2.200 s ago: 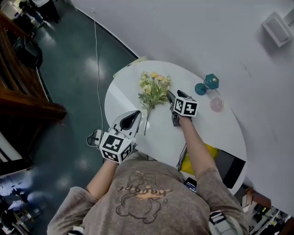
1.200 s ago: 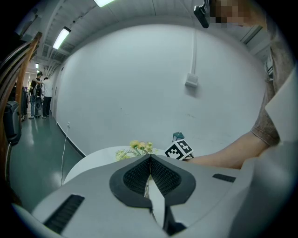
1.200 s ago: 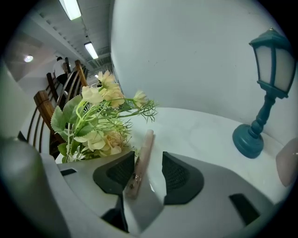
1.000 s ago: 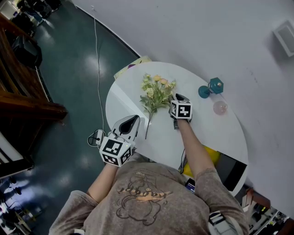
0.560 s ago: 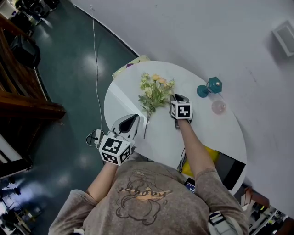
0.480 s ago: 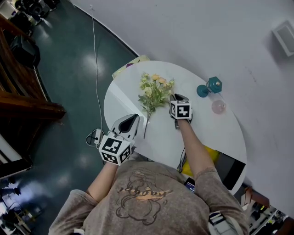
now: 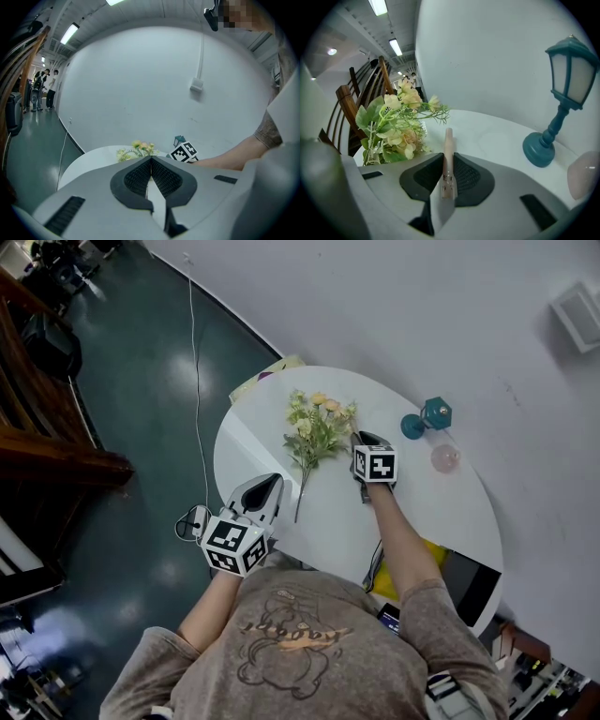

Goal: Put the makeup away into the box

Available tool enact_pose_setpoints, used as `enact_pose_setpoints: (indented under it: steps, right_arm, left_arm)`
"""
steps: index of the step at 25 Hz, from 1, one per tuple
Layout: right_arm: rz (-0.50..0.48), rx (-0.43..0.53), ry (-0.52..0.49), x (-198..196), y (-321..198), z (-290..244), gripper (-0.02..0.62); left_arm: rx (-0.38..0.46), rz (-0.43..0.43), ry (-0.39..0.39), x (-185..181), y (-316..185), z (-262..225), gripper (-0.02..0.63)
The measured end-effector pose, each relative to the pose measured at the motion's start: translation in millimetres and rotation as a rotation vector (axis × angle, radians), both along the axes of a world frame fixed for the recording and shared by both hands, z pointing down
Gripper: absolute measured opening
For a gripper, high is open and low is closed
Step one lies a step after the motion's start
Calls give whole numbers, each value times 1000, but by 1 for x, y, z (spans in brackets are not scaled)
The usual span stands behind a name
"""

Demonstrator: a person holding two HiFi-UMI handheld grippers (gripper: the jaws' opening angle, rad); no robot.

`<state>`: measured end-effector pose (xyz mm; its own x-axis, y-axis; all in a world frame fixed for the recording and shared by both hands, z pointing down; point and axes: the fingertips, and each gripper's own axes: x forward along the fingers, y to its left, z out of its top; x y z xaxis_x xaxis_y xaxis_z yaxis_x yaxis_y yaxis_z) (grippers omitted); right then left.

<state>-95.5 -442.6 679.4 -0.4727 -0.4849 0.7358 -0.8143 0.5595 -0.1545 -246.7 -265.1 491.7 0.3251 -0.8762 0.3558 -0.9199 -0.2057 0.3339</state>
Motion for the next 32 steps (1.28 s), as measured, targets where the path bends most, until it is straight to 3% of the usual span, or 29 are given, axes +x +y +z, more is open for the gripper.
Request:
enact_pose_setpoints:
  steps: [16,32]
  right_arm:
    - [67,90,-5,59,9,-50,71]
    - [171,248,-153,147,69,-153,71]
  left_arm:
    - [26,93,25,31,7,-11,21]
    - [72,303,39,119,12,-32,21]
